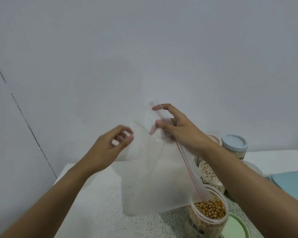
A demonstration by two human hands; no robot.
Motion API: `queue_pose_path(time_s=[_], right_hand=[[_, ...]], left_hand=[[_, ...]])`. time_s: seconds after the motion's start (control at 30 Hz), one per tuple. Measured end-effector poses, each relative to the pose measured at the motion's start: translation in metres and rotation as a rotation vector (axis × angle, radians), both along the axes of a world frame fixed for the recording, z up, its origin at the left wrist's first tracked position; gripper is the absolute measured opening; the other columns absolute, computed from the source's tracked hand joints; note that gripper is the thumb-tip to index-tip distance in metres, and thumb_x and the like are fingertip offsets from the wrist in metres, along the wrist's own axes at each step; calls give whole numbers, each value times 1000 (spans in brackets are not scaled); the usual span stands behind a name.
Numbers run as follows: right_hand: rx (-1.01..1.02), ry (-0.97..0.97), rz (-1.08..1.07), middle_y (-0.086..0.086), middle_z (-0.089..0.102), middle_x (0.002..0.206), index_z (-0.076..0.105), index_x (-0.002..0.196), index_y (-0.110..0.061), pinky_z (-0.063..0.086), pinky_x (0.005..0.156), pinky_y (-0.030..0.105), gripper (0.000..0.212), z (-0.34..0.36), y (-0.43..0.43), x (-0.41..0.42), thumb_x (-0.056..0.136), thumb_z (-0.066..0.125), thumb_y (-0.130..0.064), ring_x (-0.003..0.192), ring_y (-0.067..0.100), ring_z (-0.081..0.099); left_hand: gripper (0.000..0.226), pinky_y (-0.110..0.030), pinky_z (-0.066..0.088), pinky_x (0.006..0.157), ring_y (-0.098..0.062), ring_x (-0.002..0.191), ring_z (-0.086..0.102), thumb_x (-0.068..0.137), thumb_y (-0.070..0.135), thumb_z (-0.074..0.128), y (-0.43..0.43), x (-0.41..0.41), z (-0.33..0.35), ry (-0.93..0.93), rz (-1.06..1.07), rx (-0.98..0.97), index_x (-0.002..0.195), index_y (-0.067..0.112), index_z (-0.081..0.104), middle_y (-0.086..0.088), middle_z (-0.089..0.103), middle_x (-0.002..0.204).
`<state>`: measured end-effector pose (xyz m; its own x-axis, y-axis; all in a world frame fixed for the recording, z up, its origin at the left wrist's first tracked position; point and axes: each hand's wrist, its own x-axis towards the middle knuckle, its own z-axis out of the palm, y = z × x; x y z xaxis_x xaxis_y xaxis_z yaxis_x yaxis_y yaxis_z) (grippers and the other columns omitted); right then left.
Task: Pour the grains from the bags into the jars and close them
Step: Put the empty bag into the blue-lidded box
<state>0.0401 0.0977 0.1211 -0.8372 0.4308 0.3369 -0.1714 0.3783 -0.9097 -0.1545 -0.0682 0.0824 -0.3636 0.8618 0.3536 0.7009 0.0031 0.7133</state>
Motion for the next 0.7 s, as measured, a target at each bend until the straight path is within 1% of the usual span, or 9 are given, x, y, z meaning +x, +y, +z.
queue_pose_path(time_s=[0.07,0.13,0.2,0.27,0.33,0.4,0.5,0.6,0.7], right_hand=[[51,16,71,11,76,94,50,133,-22,35,52,21,26,7,-13,2,107,52,-20,53,16,36],[72,22,115,12,75,92,51,133,-23,36,53,24,26,16,-24,8,107,52,-22,57,29,35],[62,34,111,17,73,93,51,133,-24,37,53,27,26,23,-30,13,107,51,-23,58,33,35],[22,55,59,27,68,99,53,132,-24,39,58,33,26,25,-29,16,106,54,-23,62,39,37],[-25,48,-8,24,69,101,55,129,-22,39,61,35,25,21,-22,18,104,59,-23,65,36,40],[-71,-1,-62,16,72,103,54,127,-20,40,58,32,29,16,-14,23,100,65,-22,66,28,42],[-112,-88,-100,18,71,112,52,126,-27,51,68,41,43,6,-5,42,91,77,-19,75,27,55],[-71,-208,-89,24,68,116,48,131,-39,59,81,54,64,-4,6,65,83,85,-17,82,32,63],[-40,-373,-67,22,66,122,47,135,-43,60,91,51,75,-11,27,90,76,90,-28,96,39,68]], left_hand=[[50,-22,46,90,-2,119,56,90,70,49,10,6,14,-29,-49,106,131,41,51,20,58,125],[57,-23,42,99,0,126,51,88,71,43,16,13,27,-36,-105,160,138,44,40,25,51,135],[46,-28,46,98,-3,115,58,91,69,44,22,18,36,-105,-184,192,128,42,48,22,58,124],[37,-32,53,86,-17,96,66,98,61,51,29,22,41,-212,-283,192,105,28,65,4,68,101],[42,-33,48,69,-26,71,59,99,50,57,39,25,39,-240,-292,184,74,17,64,-7,61,75],[44,-27,38,60,-20,59,44,95,43,60,47,29,36,-254,-226,188,59,18,55,-5,45,62],[40,-21,30,50,-18,55,36,96,36,62,62,36,34,-288,-182,232,62,16,57,-2,41,56],[40,-21,29,43,-19,50,33,95,38,62,75,45,35,-319,-136,281,79,1,61,-17,38,60],[40,-28,39,57,-23,59,46,96,41,63,84,55,38,-380,-78,303,85,3,64,-23,51,71]])
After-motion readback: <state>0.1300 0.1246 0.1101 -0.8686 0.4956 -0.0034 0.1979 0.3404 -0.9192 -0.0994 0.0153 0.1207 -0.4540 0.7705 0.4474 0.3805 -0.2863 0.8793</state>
